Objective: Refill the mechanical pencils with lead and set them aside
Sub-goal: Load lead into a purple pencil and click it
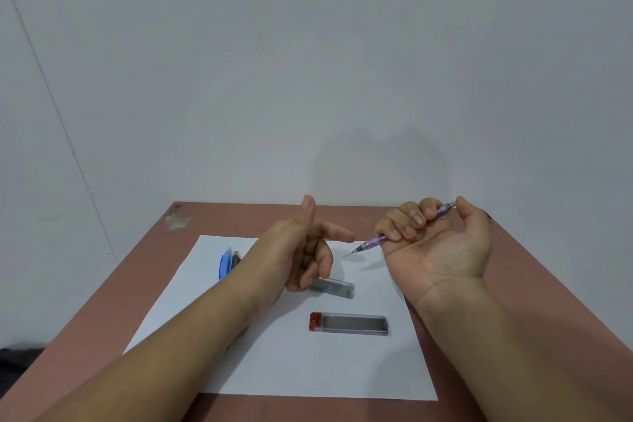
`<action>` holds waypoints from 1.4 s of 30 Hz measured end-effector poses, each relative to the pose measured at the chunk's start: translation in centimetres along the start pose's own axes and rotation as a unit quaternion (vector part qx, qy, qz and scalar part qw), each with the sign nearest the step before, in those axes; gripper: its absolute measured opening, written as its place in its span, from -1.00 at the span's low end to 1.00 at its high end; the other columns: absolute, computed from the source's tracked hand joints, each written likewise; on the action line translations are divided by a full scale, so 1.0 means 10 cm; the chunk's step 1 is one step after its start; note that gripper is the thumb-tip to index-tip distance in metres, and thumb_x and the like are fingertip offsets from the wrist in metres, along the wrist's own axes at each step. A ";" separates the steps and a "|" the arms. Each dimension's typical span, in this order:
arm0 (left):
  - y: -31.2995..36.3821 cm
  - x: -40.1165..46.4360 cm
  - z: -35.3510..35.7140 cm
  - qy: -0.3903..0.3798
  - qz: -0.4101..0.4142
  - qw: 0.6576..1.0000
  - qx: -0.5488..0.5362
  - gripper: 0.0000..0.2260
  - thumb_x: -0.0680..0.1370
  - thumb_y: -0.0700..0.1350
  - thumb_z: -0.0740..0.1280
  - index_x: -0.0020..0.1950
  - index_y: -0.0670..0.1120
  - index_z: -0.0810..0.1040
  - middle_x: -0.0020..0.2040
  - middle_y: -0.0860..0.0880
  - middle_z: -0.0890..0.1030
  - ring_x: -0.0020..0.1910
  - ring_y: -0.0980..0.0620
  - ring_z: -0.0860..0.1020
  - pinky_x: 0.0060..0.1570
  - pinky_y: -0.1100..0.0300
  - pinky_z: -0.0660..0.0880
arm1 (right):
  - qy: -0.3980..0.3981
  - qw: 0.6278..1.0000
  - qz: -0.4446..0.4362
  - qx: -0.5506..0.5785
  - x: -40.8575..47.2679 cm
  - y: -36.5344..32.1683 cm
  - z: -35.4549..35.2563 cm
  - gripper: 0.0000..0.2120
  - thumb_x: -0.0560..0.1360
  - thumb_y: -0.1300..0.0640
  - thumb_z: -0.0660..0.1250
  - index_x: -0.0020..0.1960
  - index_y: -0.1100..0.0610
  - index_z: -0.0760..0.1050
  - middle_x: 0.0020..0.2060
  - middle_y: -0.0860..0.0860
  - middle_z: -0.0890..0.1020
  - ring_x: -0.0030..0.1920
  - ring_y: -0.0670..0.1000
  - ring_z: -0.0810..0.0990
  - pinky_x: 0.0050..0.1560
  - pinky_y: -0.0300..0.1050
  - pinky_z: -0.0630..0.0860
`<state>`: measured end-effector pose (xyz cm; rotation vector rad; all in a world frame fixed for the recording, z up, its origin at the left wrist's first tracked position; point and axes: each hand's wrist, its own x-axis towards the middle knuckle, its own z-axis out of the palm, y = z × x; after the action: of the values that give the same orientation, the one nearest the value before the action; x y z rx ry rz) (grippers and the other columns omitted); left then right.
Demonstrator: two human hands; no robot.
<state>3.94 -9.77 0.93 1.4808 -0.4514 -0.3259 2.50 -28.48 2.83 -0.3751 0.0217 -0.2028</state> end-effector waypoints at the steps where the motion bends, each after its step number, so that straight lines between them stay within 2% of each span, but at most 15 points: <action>1: 0.00 0.00 0.00 0.005 0.006 1.000 0.007 -0.32 0.47 0.39 0.09 0.10 -0.13 0.70 -0.37 -0.13 0.52 -0.54 0.04 0.30 -0.43 0.18 0.14 | 0.001 1.000 0.000 0.001 0.00 0.00 -0.01 -0.60 0.54 -0.11 0.11 -0.36 0.10 0.24 -0.41 0.00 0.23 -0.47 -0.01 0.17 -0.37 -0.15 0.18; 4: 0.01 -0.03 0.00 0.020 0.030 0.998 0.047 -0.60 0.52 0.20 0.25 0.06 -0.04 0.71 -0.36 -0.10 0.51 -0.49 0.03 0.30 -0.44 0.24 0.18 | -0.005 1.000 -0.006 -0.001 0.01 -0.01 -0.01 -0.68 0.48 -0.05 0.13 -0.36 0.10 0.25 -0.41 0.00 0.24 -0.46 0.00 0.17 -0.38 -0.14 0.19; 6: 0.01 -0.04 0.00 0.025 0.036 0.998 0.048 -0.72 0.49 0.08 0.32 0.03 -0.03 0.72 -0.37 -0.09 0.49 -0.46 0.03 0.29 -0.45 0.27 0.20 | -0.012 1.000 -0.013 -0.003 0.01 -0.01 -0.02 -0.76 0.40 0.00 0.16 -0.36 0.10 0.24 -0.41 0.00 0.24 -0.46 0.00 0.17 -0.39 -0.15 0.21; 10: 0.01 -0.03 -0.01 0.052 0.053 0.996 0.043 -0.87 0.48 -0.10 0.39 -0.04 -0.06 0.72 -0.41 -0.06 0.44 -0.46 0.07 0.30 -0.46 0.31 0.23 | -0.008 1.000 -0.017 -0.003 0.02 -0.02 -0.05 -0.71 0.48 0.00 0.10 -0.36 0.10 0.24 -0.41 0.00 0.24 -0.46 0.00 0.17 -0.39 -0.15 0.21; 11: 0.01 -0.03 -0.01 0.061 0.057 0.995 0.046 -0.92 0.51 -0.16 0.42 -0.05 -0.07 0.72 -0.42 -0.04 0.42 -0.46 0.08 0.31 -0.46 0.31 0.25 | -0.008 1.000 -0.018 -0.004 0.02 -0.02 -0.05 -0.73 0.47 0.00 0.11 -0.36 0.10 0.24 -0.41 0.00 0.24 -0.46 0.00 0.17 -0.38 -0.15 0.21; 13: 0.00 -0.04 -0.03 0.078 0.064 0.993 0.057 -0.89 0.56 -0.25 0.42 -0.08 -0.08 0.71 -0.42 0.00 0.36 -0.44 0.11 0.33 -0.44 0.33 0.27 | -0.010 1.000 -0.019 -0.004 0.02 -0.02 -0.04 -0.77 0.40 0.01 0.15 -0.36 0.10 0.24 -0.41 0.00 0.25 -0.46 0.00 0.17 -0.39 -0.14 0.20; 16: -0.01 -0.04 -0.05 0.088 0.086 0.989 0.080 -0.90 0.54 -0.23 0.46 -0.09 -0.03 0.70 -0.39 0.04 0.39 -0.38 0.11 0.37 -0.30 0.38 0.37 | -0.008 1.000 -0.018 -0.001 0.02 -0.03 -0.03 -0.75 0.43 0.01 0.13 -0.36 0.10 0.24 -0.41 0.00 0.24 -0.46 0.00 0.16 -0.38 -0.14 0.19; 19: -0.02 -0.03 -0.08 0.072 0.104 0.984 0.125 -0.88 0.47 -0.10 0.52 -0.04 0.08 0.67 -0.34 0.05 0.43 -0.25 0.00 0.42 -0.14 0.19 0.42 | -0.004 1.000 -0.012 0.006 0.02 -0.03 -0.04 -0.67 0.53 -0.02 0.06 -0.36 0.10 0.24 -0.41 0.00 0.24 -0.45 0.00 0.16 -0.37 -0.15 0.18; 24: -0.03 -0.02 -0.08 0.074 0.102 0.974 0.190 -0.76 0.49 -0.19 0.53 -0.02 0.15 0.63 -0.35 0.11 0.39 -0.34 0.11 0.36 -0.22 0.28 0.38 | -0.008 1.000 -0.004 0.018 0.01 -0.03 -0.02 -0.66 0.54 -0.02 0.04 -0.36 0.10 0.24 -0.41 -0.01 0.24 -0.46 0.00 0.16 -0.38 -0.14 0.19; 29: -0.06 -0.02 -0.07 0.074 0.114 0.971 0.196 -0.80 0.48 -0.15 0.53 -0.01 0.11 0.63 -0.35 0.11 0.38 -0.36 0.12 0.35 -0.27 0.30 0.36 | -0.007 1.000 -0.001 0.020 0.00 -0.03 -0.02 -0.65 0.55 -0.02 0.05 -0.36 0.10 0.25 -0.42 -0.01 0.25 -0.46 0.00 0.16 -0.39 -0.15 0.20; 36: -0.08 0.00 -0.06 0.082 0.120 0.966 0.212 -0.80 0.48 -0.08 0.54 -0.01 0.17 0.61 -0.37 0.17 0.39 -0.36 0.12 0.36 -0.26 0.25 0.36 | -0.014 1.000 0.007 0.018 -0.03 0.00 -0.01 -0.65 0.56 -0.03 0.04 -0.36 0.10 0.24 -0.42 -0.01 0.25 -0.47 -0.01 0.17 -0.42 -0.16 0.22; 42: -0.08 0.00 -0.05 0.083 0.124 0.967 0.206 -0.81 0.47 -0.11 0.54 0.00 0.09 0.62 -0.38 0.16 0.40 -0.37 0.10 0.34 -0.29 0.26 0.35 | -0.012 1.000 0.012 0.016 -0.05 0.03 0.01 -0.64 0.55 -0.04 0.06 -0.36 0.10 0.25 -0.41 -0.01 0.25 -0.47 -0.01 0.18 -0.43 -0.15 0.23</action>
<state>4.26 -9.41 0.14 1.8150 -0.5864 0.1005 2.03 -28.12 2.78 -0.3449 -0.0012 -0.1747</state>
